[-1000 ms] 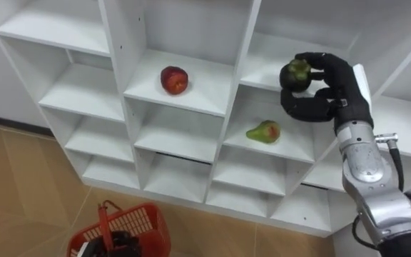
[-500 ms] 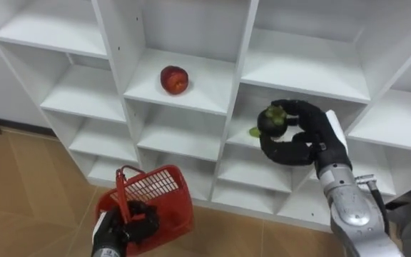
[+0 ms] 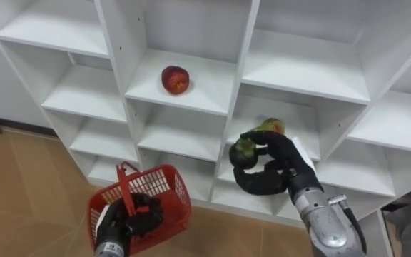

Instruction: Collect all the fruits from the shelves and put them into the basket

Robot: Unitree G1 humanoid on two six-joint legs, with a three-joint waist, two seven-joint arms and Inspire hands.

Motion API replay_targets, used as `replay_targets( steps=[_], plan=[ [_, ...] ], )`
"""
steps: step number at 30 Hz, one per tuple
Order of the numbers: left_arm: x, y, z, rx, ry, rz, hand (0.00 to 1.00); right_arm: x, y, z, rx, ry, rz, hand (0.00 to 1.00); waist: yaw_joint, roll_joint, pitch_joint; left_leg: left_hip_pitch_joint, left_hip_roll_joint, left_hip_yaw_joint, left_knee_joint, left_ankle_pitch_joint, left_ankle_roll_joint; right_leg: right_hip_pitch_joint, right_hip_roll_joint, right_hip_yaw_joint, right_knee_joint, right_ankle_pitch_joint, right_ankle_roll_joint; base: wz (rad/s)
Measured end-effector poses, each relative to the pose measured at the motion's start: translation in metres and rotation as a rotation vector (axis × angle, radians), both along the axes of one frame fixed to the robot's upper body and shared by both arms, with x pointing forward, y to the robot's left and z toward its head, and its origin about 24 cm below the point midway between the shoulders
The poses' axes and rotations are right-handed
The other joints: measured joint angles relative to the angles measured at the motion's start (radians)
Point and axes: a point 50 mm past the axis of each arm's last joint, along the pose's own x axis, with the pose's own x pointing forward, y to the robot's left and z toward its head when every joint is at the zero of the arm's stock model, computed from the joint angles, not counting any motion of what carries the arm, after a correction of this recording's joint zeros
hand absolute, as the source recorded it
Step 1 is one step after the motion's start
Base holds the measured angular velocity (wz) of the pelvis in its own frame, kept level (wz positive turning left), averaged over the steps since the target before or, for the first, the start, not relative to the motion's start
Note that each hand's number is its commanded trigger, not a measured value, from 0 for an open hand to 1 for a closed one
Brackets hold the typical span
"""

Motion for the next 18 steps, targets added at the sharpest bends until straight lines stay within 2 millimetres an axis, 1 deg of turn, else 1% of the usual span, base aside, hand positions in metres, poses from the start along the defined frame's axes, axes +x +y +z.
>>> replay_targets(
  steps=[2, 4, 7, 12, 18],
  plan=[
    [0.0, -0.001, 0.0, -0.002, -0.001, -0.005, 1.0, -0.003, 0.005, -0.006, 0.01, 0.03, 0.019, 1.0, 0.001, -0.007, 0.004, -0.001, 0.001, 0.0, 0.0, 0.0, 0.0, -0.001, 0.001, 0.0, 0.0, 0.0, 0.0, 0.0],
    [0.0, -0.002, 0.0, -0.006, -0.002, -0.01, 1.0, -0.004, 0.008, -0.007, 0.004, 0.041, 0.034, 1.0, 0.006, -0.01, 0.0048, 0.0, 0.0, 0.001, 0.0, -0.001, 0.0, -0.001, 0.0, 0.001, 0.0, 0.0, 0.0, -0.02],
    [0.001, -0.004, 0.0, -0.008, -0.007, -0.032, 1.0, -0.005, 0.012, -0.009, -0.008, 0.057, 0.069, 1.0, 0.017, -0.014, 0.0026, 0.0, 0.0, 0.002, 0.0, -0.002, 0.001, -0.001, 0.0, 0.0, 0.0, 0.0, 0.0, -0.01],
    [0.001, -0.009, 0.0, -0.035, -0.01, -0.045, 1.0, -0.008, 0.019, -0.011, -0.004, 0.079, 0.117, 1.0, 0.021, -0.013, 0.0029, -0.016, 0.0, -0.003, 0.011, -0.005, 0.002, -0.003, -0.001, -0.007, -0.001, 0.0, 0.0, 0.05],
    [0.002, -0.013, 0.0, -0.05, -0.015, -0.066, 1.0, -0.01, 0.031, -0.014, 0.009, 0.092, 0.158, 1.0, 0.044, -0.013, 0.0029, -0.015, 0.001, -0.007, 0.013, -0.006, 0.002, -0.002, 0.0, -0.006, 0.001, 0.0, 0.0, 0.0]
  ],
)
